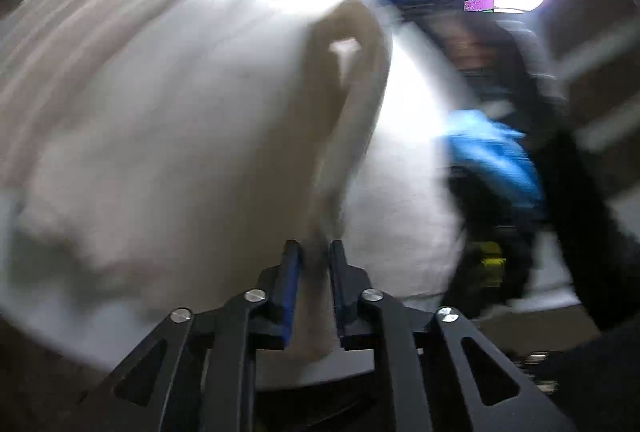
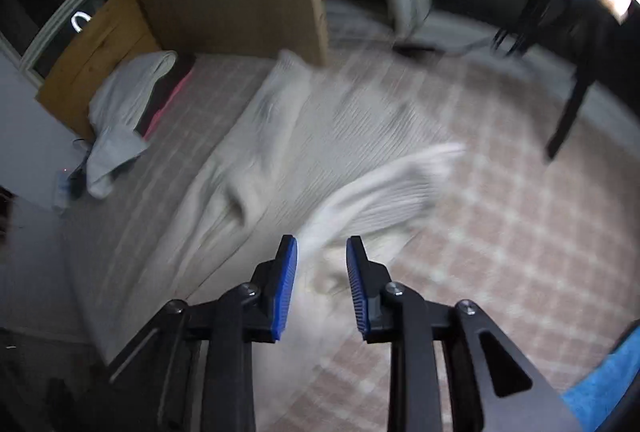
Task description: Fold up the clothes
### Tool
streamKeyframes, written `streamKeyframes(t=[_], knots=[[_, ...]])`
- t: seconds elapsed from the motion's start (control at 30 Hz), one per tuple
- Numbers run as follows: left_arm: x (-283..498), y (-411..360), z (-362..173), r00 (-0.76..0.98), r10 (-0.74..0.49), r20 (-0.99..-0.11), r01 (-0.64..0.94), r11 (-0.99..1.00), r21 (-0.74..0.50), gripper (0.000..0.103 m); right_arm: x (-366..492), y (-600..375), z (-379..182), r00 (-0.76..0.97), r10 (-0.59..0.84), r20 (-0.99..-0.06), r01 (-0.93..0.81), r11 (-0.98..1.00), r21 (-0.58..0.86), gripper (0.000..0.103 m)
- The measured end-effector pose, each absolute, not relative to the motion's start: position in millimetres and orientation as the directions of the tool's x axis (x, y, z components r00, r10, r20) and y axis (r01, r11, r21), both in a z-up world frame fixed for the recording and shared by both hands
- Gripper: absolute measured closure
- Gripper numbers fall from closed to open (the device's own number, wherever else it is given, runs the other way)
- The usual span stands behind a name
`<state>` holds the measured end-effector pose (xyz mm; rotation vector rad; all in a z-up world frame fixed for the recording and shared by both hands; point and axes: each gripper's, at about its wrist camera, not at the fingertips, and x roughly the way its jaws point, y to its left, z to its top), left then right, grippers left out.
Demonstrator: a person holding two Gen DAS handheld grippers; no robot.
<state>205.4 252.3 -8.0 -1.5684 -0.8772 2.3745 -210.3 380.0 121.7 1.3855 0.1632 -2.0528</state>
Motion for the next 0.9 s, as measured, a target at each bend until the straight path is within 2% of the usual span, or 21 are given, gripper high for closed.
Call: streamKeyframes(t=[0.07,0.13,0.3,0.4,0.57,0.73,0.77,0.8,0.83,0.9], knots=[[211,244,-11,-0.431,0.429,-0.794,0.2,-0.812,-0.547,0.087,-204,388,112,-0.221,-0.432,-0.874,0.558,-0.791,0.25,0.068],[209,249,-7,-0.439,0.403,-0.803,0.17,-0.84,-0.515,0.074,-198,396,102,-0.206,-0.426,-0.881,0.542,-0.799,0.26,0.068],[190,279,3,-0.421,0.429,-0.799,0.049,-0.869,-0.492,0.073,-178,401,74,-0.162,-0.437,-0.885,0.541,-0.789,0.29,0.068],[180,299,0,-0.398,0.412,-0.819,-0.007,-0.895,-0.447,0.071,-159,384,65,-0.217,-0.378,-0.9,0.639,-0.752,0.161,0.068],[172,300,-15,-0.356,0.371,-0.857,-0.025,-0.921,-0.388,0.071,-138,357,50,-0.224,-0.333,-0.916,0.753,-0.656,0.054,0.066],[172,297,-10,-0.357,0.372,-0.857,-0.043,-0.923,-0.382,0.074,-136,329,34,-0.274,-0.259,-0.926,0.801,-0.595,-0.07,0.065],[172,298,-10,-0.355,0.372,-0.858,-0.047,-0.923,-0.381,0.075,-135,330,33,-0.283,-0.251,-0.926,0.806,-0.586,-0.087,0.067],[172,298,-9,-0.352,0.373,-0.859,-0.051,-0.924,-0.38,0.081,-133,332,33,-0.293,-0.244,-0.924,0.81,-0.577,-0.105,0.084],[172,296,-8,-0.347,0.378,-0.858,-0.05,-0.921,-0.385,0.09,-135,338,36,-0.286,-0.253,-0.924,0.824,-0.557,-0.103,0.091],[172,294,-6,-0.333,0.386,-0.86,-0.047,-0.918,-0.394,0.095,-142,358,43,-0.266,-0.267,-0.926,0.815,-0.576,-0.067,0.093]])
